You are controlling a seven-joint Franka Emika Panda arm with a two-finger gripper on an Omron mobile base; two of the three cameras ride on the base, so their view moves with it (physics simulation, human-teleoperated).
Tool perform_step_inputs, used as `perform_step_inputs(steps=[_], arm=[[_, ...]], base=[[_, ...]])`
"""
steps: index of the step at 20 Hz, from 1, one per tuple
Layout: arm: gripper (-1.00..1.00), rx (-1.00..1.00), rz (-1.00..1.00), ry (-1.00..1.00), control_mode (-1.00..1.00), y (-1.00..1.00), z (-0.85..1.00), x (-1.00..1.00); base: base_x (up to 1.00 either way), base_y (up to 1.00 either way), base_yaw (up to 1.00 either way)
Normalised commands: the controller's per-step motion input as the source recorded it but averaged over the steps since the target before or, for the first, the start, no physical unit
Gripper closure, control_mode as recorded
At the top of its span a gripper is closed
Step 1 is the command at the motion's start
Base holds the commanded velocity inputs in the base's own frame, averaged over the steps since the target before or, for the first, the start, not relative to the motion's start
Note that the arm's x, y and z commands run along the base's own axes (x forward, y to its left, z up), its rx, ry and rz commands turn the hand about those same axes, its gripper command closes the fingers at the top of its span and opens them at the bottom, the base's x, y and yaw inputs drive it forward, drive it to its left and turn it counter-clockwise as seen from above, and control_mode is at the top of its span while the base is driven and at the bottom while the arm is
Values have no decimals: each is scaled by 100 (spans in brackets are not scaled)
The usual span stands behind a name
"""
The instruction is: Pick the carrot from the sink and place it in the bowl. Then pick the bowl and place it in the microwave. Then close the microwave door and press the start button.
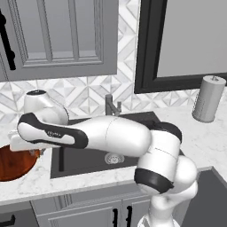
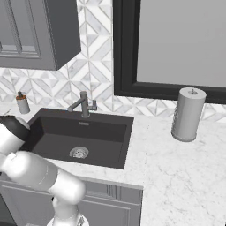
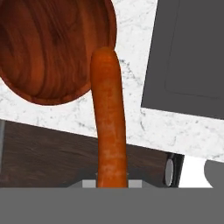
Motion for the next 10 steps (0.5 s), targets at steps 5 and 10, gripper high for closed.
perform_step_inputs(steps=[5,10], arm=[[100,-3,1,0,-100,59,-10,34],[100,-6,0,9,-100,43,0,38]], base=[[0,0,0],[0,0,0]])
